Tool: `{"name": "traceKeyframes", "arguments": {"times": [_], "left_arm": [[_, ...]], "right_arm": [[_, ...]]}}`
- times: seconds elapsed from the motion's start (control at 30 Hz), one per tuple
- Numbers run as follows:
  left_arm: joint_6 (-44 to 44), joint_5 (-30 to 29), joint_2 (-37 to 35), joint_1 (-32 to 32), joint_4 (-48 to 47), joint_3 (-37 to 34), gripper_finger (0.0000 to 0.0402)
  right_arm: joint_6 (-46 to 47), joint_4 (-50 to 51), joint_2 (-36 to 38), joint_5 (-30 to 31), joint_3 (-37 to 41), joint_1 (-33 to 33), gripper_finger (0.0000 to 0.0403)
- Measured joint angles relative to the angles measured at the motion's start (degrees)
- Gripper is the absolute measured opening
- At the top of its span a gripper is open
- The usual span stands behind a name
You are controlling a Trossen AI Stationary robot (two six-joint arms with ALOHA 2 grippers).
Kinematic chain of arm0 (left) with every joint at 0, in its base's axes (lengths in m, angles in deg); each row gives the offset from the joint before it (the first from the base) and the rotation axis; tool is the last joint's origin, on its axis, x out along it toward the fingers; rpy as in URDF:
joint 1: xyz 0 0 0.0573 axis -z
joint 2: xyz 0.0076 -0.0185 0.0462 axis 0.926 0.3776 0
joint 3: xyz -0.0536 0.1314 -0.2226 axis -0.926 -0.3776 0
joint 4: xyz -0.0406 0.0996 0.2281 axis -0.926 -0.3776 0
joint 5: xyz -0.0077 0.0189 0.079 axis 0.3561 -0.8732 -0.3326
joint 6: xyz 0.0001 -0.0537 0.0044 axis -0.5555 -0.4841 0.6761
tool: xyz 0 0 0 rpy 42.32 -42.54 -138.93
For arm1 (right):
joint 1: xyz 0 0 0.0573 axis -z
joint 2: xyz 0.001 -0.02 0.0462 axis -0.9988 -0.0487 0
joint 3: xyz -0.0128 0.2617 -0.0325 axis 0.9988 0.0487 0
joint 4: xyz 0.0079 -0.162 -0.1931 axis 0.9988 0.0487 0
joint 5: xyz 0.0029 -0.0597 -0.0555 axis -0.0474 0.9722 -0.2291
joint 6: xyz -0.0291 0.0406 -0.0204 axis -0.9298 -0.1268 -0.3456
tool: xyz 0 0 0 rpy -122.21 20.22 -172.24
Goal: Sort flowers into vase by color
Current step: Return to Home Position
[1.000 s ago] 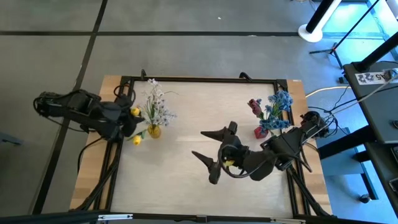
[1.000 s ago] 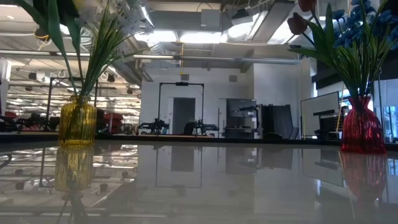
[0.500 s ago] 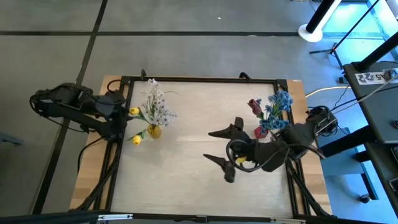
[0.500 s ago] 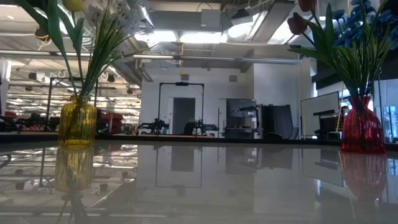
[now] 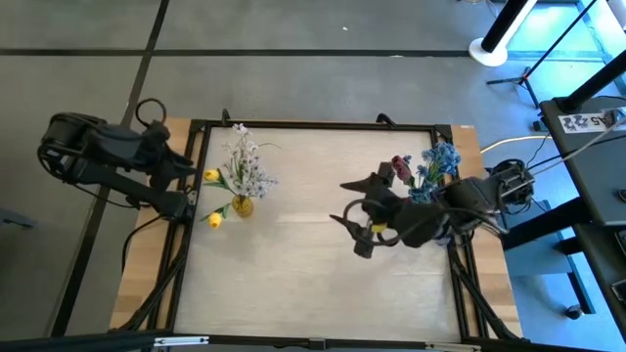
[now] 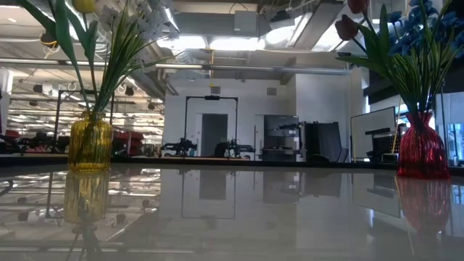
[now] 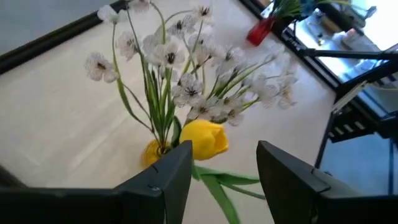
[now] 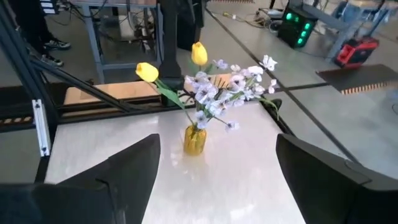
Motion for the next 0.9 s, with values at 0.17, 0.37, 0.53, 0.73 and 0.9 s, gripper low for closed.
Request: {"name": "traceKeyframes", "arguments": {"times": [0.17,0.37,0.53,0.73,0.9], "left_arm": [[0.1,-2.3,0.0,0.0,1.4,0.8,0.0173],[4.4,-6.0,-0.4,0.0,6.3,0.8,0.0173],[12.3,-5.5,-2.5,0.0,13.8,0.7,0.0173],[23.7,-3.8,-6.4,0.0,26.7,-5.6,0.0173],[30.6,-0.4,-10.3,0.0,38.9,-15.3,0.0173]], "right_arm": [[-7.3,-11.6,-0.1,-7.2,3.9,3.4,0.0301],[-14.7,-26.4,-0.2,-17.7,10.2,5.8,0.0225],[-18.6,-28.5,2.2,-17.7,12.3,4.5,0.0134],[-18.7,-33.5,8.4,-17.8,21.8,4.2,0.0023],[-17.1,-39.6,14.8,-18.7,29.9,3.1,0.002]]}}
